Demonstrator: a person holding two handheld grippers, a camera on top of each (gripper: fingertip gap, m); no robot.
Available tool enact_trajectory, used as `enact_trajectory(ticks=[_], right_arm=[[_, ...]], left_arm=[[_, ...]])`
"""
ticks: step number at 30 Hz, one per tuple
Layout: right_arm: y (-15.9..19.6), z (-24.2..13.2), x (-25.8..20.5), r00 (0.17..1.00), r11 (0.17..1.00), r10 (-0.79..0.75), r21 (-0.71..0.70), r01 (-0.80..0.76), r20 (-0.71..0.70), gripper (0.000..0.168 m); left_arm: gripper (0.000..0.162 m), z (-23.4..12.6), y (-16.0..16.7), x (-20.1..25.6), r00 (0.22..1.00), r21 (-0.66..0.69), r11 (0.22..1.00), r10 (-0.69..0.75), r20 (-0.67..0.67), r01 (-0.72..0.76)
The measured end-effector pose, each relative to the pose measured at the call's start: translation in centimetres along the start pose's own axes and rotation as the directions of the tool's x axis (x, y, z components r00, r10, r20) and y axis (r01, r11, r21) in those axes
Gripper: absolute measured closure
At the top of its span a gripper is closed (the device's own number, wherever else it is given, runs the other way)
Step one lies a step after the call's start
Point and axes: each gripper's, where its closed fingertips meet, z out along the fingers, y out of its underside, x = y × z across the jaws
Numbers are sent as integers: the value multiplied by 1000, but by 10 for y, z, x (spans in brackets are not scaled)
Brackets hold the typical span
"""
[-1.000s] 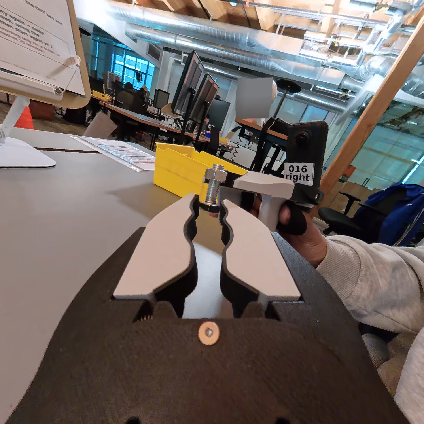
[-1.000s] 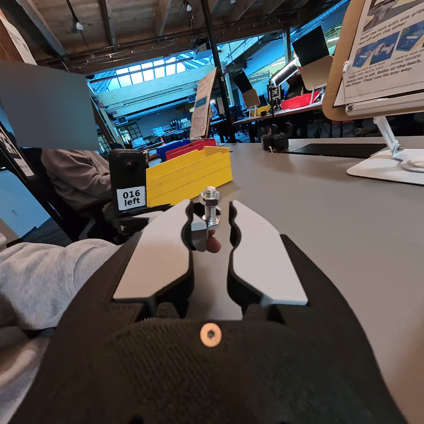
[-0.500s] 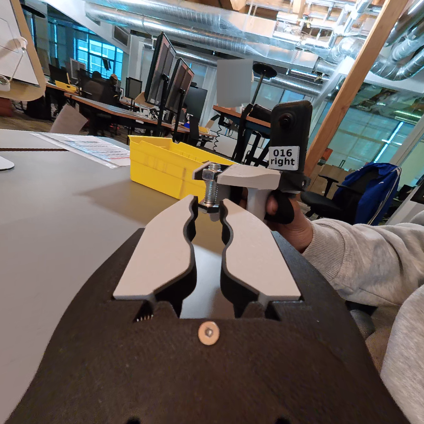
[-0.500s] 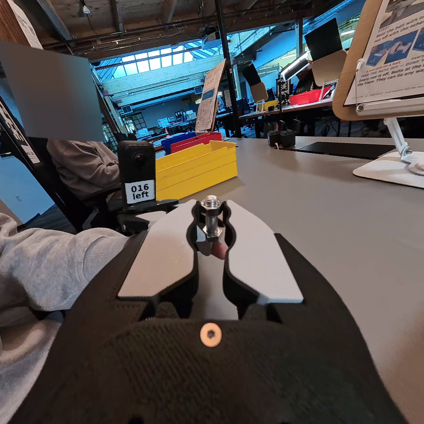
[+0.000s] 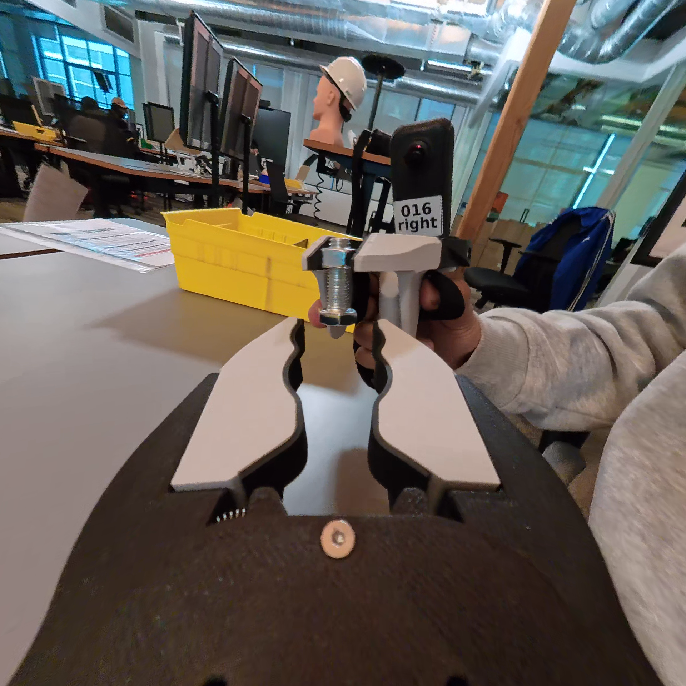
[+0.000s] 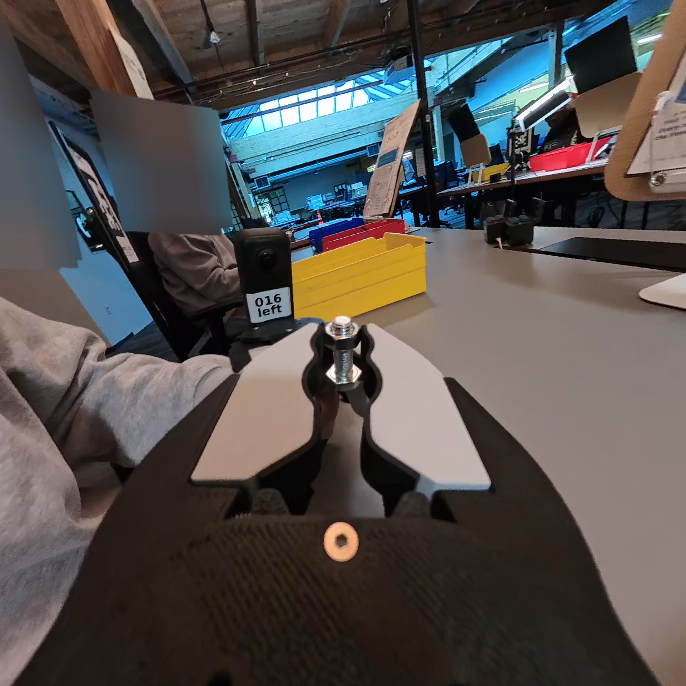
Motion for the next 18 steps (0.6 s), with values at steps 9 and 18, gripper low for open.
enact_trajectory(ticks=[9,18], right_arm=[[5,3,-11,997,999,-31,-38,34,65,149],[6,4,-14,996,999,-25,-39,29,83,149]], left_arm=[[130,-6,-1,9,997,3,1000,22,-76,-22],[140,-6,-2,11,996,9,1000,31,-84,-30]])
